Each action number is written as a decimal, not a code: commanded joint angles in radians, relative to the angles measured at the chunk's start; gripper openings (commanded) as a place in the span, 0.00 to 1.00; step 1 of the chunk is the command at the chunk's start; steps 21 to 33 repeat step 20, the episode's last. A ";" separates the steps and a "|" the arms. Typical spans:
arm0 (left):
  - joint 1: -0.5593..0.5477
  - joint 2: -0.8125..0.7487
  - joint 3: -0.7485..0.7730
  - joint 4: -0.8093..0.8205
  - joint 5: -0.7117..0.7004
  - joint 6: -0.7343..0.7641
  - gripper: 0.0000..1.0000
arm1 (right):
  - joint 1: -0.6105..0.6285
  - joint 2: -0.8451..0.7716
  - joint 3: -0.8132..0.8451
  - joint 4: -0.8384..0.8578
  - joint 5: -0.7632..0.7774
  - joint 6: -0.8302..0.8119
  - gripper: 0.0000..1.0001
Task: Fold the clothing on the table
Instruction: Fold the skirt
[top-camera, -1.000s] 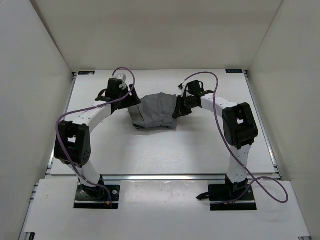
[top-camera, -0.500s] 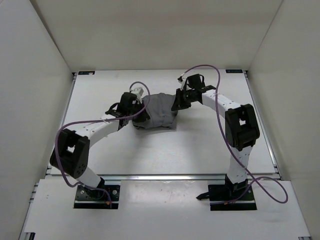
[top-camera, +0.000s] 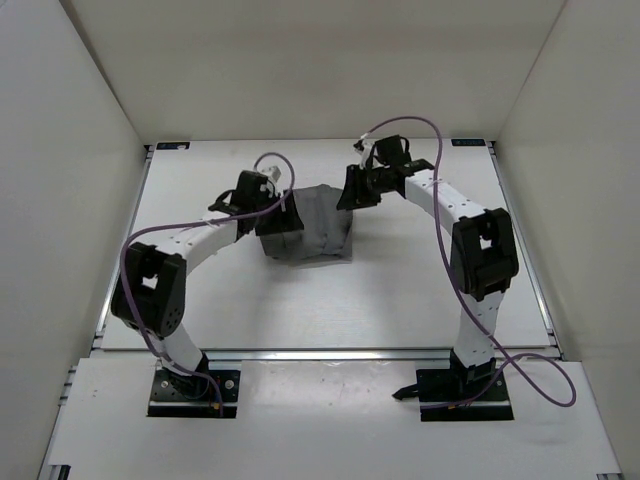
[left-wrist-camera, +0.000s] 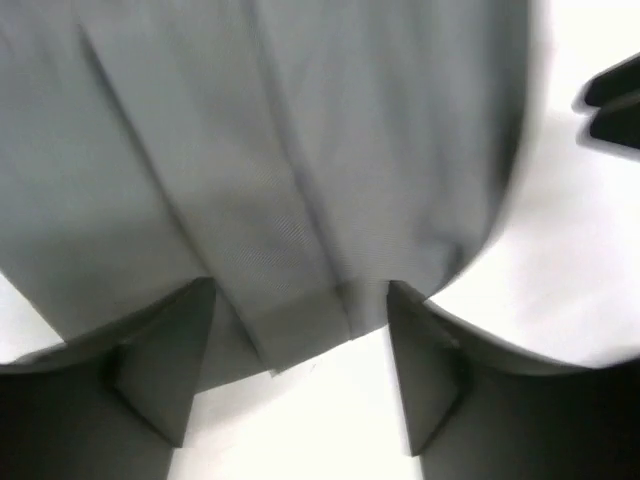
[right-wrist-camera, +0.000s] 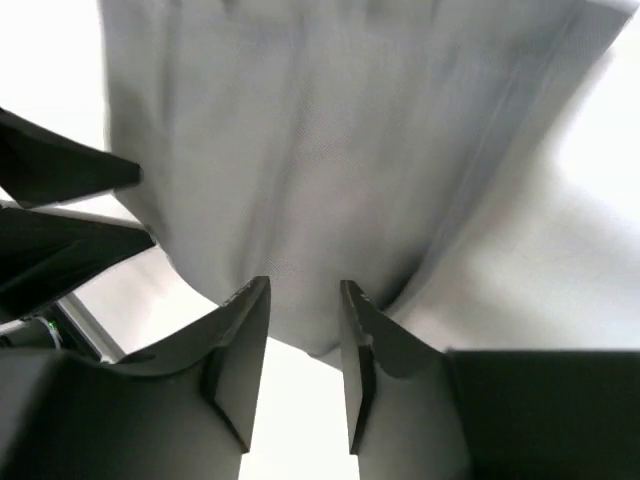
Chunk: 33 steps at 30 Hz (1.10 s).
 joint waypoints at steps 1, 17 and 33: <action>0.052 -0.103 0.107 -0.060 0.058 0.039 0.84 | -0.036 -0.059 0.121 -0.044 0.018 -0.046 0.35; 0.183 -0.408 -0.133 -0.358 -0.230 0.155 0.99 | -0.210 -0.401 -0.383 -0.041 0.158 -0.098 0.46; 0.186 -0.443 -0.187 -0.358 -0.174 0.106 0.98 | -0.199 -0.416 -0.416 -0.029 0.158 -0.089 0.50</action>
